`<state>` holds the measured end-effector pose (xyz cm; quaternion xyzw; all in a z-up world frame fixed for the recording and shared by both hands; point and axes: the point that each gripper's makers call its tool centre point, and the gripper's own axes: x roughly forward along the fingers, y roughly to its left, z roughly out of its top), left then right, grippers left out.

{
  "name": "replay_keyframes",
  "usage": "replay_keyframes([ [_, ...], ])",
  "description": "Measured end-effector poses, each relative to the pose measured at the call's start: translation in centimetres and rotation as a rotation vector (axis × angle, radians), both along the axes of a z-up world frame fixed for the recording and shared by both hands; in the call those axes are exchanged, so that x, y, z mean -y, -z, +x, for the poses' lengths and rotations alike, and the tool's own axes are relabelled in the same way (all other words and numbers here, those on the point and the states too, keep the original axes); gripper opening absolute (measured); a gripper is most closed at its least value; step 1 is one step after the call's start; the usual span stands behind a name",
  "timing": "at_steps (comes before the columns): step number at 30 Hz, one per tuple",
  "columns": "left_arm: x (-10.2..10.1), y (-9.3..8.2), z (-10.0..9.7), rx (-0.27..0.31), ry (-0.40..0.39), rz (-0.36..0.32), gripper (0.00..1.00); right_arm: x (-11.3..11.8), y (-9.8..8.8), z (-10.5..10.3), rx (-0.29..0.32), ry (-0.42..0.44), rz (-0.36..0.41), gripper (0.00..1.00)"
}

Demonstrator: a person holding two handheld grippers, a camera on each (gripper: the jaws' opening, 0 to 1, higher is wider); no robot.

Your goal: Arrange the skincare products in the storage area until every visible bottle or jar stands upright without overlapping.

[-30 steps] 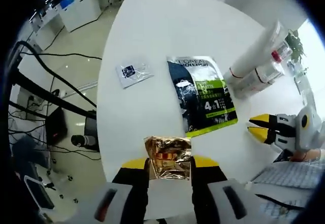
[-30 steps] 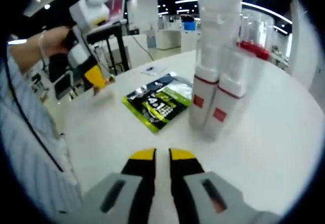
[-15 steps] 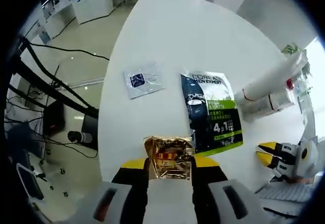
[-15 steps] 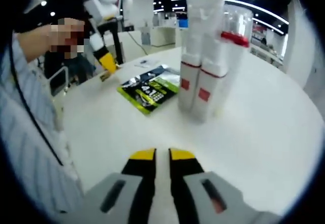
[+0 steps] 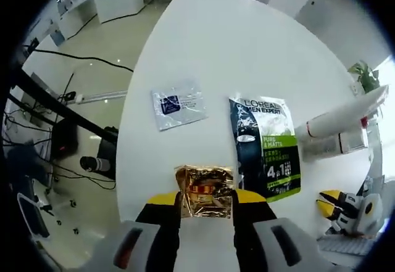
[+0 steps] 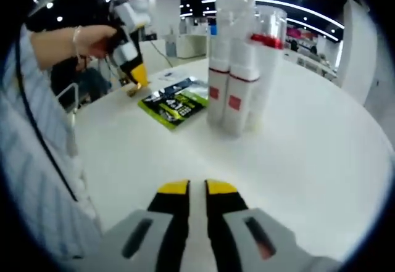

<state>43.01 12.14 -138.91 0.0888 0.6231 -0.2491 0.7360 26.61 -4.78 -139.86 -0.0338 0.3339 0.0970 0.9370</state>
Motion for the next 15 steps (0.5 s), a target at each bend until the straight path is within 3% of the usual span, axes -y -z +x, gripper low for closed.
replay_keyframes([
  [7, 0.15, 0.16, 0.04, -0.003, -0.050, -0.022, 0.35, -0.08, -0.23, 0.04, 0.025, 0.006, 0.011, 0.09],
  [15, 0.04, 1.04, -0.94, 0.005, -0.027, -0.005, 0.40, -0.30, -0.20, 0.22, 0.038, -0.007, 0.010, 0.09],
])
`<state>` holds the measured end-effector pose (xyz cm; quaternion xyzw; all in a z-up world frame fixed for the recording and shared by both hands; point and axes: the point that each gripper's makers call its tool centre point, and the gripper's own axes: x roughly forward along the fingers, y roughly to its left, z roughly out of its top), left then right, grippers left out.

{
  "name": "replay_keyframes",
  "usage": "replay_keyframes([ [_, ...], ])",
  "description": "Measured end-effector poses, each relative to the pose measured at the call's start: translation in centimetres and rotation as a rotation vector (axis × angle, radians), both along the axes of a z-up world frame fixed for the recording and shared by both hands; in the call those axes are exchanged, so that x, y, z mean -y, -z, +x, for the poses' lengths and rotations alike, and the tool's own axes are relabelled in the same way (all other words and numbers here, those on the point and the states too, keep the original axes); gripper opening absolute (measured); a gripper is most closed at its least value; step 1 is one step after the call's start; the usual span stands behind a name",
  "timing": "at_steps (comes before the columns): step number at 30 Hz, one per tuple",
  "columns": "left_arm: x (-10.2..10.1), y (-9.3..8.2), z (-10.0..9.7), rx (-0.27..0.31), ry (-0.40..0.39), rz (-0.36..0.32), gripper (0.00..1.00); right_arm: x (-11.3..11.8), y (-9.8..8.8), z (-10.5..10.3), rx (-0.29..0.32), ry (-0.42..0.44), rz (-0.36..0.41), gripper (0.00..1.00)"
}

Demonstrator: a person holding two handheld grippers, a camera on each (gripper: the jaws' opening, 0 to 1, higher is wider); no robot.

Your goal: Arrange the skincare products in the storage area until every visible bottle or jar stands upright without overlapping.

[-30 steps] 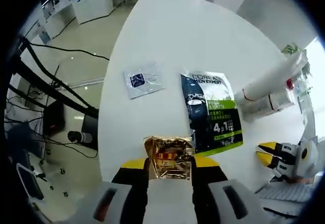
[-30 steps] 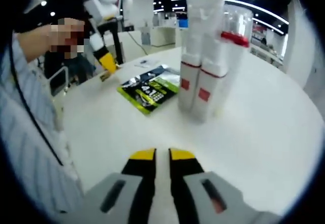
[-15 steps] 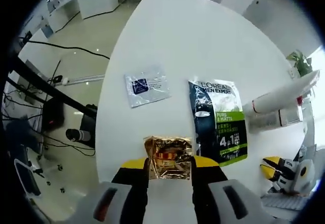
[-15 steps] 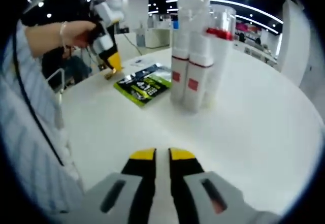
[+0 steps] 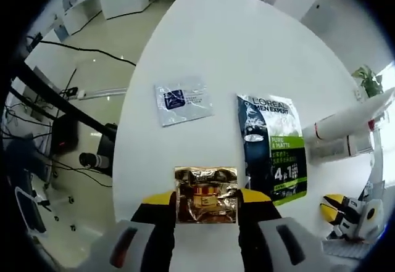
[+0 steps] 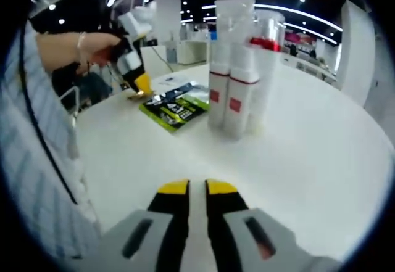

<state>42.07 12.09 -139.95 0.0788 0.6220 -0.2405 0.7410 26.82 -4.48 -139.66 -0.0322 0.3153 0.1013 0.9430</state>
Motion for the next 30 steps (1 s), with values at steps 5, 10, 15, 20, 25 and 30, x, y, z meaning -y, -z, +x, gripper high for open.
replay_keyframes([
  [5, 0.0, -0.2, 0.2, -0.003, -0.007, -0.011, 0.40, 0.0, 0.0, 0.0, 0.002, -0.009, 0.002, 0.09],
  [10, 0.1, -0.1, 0.3, 0.022, 0.017, 0.022, 0.40, -0.1, 0.0, 0.1, 0.006, -0.015, 0.006, 0.09],
  [15, 0.1, 0.1, 0.6, 0.062, 0.050, 0.057, 0.40, -0.1, 0.0, 0.2, 0.008, -0.020, 0.007, 0.09],
  [20, -0.1, 0.5, 0.8, 0.106, 0.090, 0.090, 0.41, -0.1, 0.0, 0.2, 0.011, -0.017, 0.011, 0.09],
  [25, -0.1, 0.5, 1.0, 0.124, 0.075, 0.111, 0.41, -0.1, 0.0, 0.1, 0.014, -0.016, 0.009, 0.09],
  [30, -0.1, 0.6, 1.3, 0.129, 0.056, 0.109, 0.41, -0.1, 0.0, 0.0, 0.015, -0.018, 0.011, 0.09],
])
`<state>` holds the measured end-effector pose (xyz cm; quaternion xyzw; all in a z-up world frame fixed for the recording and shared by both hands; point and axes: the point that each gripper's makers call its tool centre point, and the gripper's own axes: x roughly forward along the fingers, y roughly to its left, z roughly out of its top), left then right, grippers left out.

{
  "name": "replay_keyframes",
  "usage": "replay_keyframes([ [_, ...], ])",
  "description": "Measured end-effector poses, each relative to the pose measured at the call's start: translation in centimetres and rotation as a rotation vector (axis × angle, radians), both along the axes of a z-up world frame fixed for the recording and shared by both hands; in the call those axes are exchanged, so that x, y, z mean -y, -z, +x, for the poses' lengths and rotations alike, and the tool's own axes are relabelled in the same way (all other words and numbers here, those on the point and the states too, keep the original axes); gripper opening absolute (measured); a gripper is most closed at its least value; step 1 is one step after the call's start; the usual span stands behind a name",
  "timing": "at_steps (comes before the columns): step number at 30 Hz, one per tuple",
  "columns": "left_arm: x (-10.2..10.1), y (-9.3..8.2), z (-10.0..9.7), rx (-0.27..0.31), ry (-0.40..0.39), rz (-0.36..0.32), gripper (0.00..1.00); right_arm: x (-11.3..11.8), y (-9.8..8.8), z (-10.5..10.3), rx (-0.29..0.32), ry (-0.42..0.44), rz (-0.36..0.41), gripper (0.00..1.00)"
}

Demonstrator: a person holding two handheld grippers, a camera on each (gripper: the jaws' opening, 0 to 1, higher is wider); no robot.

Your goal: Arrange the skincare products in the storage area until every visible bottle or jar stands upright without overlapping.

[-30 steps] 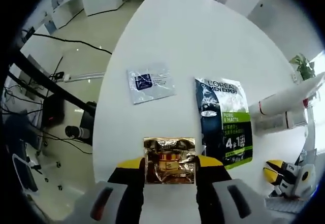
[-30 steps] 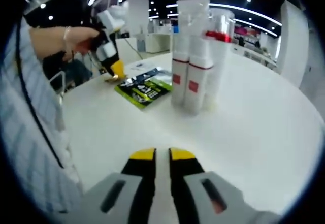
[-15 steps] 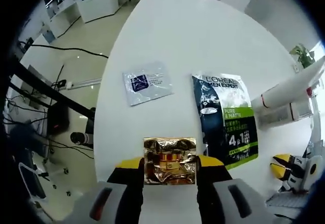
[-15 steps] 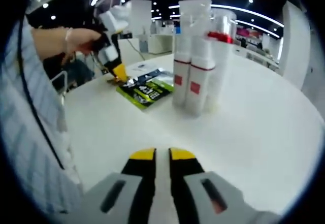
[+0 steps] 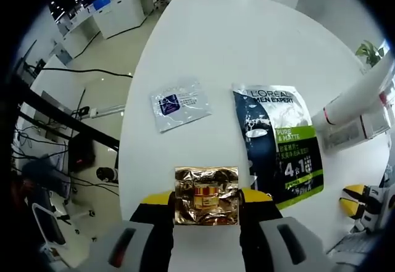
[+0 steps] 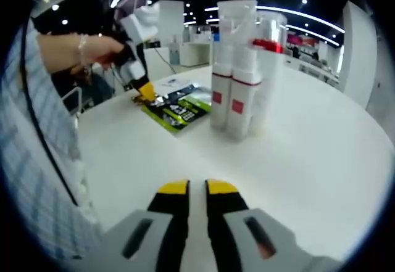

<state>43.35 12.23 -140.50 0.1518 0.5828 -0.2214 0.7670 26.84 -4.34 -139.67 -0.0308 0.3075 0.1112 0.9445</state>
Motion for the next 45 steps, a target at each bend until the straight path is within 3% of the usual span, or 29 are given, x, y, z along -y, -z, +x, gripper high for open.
replay_keyframes([
  [10, 0.0, 0.0, 0.4, 0.018, -0.014, -0.010, 0.41, -0.2, 0.0, -0.1, -0.005, -0.009, -0.001, 0.09],
  [28, 0.0, -0.2, 0.6, 0.044, 0.027, -0.026, 0.45, -0.5, 0.0, -0.1, -0.008, -0.027, 0.000, 0.09],
  [37, 0.4, -2.1, 1.3, 0.072, 0.002, -0.114, 0.48, -0.5, 0.0, 0.1, -0.003, -0.033, 0.006, 0.09],
  [45, 1.4, -5.3, 3.3, 0.158, -0.016, -0.213, 0.49, -0.4, 0.0, 0.3, 0.005, -0.030, 0.014, 0.09],
])
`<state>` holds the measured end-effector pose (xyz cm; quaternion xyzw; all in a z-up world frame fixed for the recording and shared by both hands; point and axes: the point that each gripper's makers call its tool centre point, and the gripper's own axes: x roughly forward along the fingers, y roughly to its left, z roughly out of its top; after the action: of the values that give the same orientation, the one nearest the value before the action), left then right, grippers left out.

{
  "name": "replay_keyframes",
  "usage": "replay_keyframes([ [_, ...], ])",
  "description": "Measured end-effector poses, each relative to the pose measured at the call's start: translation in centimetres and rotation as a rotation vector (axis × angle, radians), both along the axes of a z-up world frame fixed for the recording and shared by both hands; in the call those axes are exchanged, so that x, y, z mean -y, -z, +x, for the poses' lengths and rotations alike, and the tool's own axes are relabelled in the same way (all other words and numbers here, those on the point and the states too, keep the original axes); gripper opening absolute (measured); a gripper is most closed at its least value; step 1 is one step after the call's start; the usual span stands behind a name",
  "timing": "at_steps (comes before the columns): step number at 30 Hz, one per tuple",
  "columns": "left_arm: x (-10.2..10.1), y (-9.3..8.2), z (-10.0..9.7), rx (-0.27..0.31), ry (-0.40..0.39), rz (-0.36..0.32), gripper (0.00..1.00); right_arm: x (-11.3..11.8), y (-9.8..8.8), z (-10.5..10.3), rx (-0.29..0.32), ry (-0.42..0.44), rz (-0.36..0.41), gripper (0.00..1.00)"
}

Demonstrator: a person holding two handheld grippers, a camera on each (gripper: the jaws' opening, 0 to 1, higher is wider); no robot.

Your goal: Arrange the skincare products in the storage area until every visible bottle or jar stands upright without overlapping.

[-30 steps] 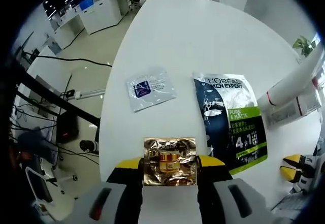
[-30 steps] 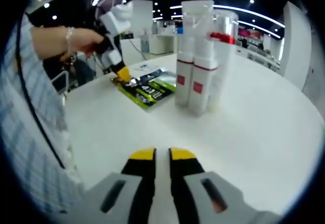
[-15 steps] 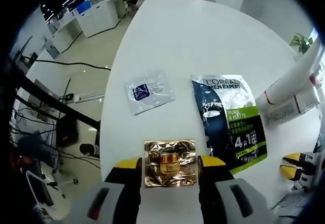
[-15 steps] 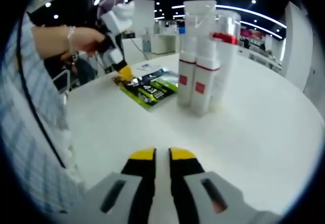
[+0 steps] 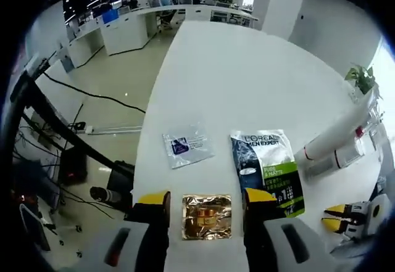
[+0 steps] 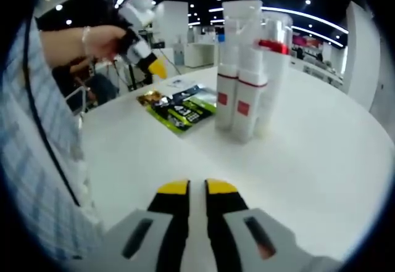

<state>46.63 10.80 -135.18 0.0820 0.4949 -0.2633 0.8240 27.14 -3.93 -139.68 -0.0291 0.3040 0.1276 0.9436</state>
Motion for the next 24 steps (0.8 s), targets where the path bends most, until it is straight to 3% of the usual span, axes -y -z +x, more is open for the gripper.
replay_keyframes([
  [4, 0.6, -0.8, 1.5, 0.040, -0.009, -0.023, 0.53, 0.0, 0.0, 0.1, 0.001, -0.002, -0.001, 0.09],
  [8, 1.6, -1.2, 2.7, 0.070, 0.006, -0.039, 0.66, 0.0, 0.1, 0.1, 0.007, 0.000, 0.007, 0.09],
  [11, 2.0, -1.2, 3.9, 0.077, 0.007, -0.031, 0.67, 0.0, 0.1, 0.0, 0.010, 0.000, 0.008, 0.09],
  [13, 2.1, -0.9, 4.7, 0.064, 0.005, -0.013, 0.67, 0.0, 0.0, 0.0, 0.011, -0.001, 0.007, 0.09],
  [15, 2.3, -0.3, 4.9, -0.004, -0.001, 0.001, 0.67, 0.0, 0.0, -0.1, 0.012, -0.001, 0.008, 0.09],
  [22, 2.9, 0.4, 7.0, -0.044, 0.000, 0.065, 0.66, 0.0, 0.1, -0.1, 0.020, 0.004, 0.015, 0.09],
  [24, 3.1, 0.8, 7.0, -0.099, -0.006, 0.078, 0.66, -0.1, 0.1, -0.1, 0.022, 0.004, 0.014, 0.09],
])
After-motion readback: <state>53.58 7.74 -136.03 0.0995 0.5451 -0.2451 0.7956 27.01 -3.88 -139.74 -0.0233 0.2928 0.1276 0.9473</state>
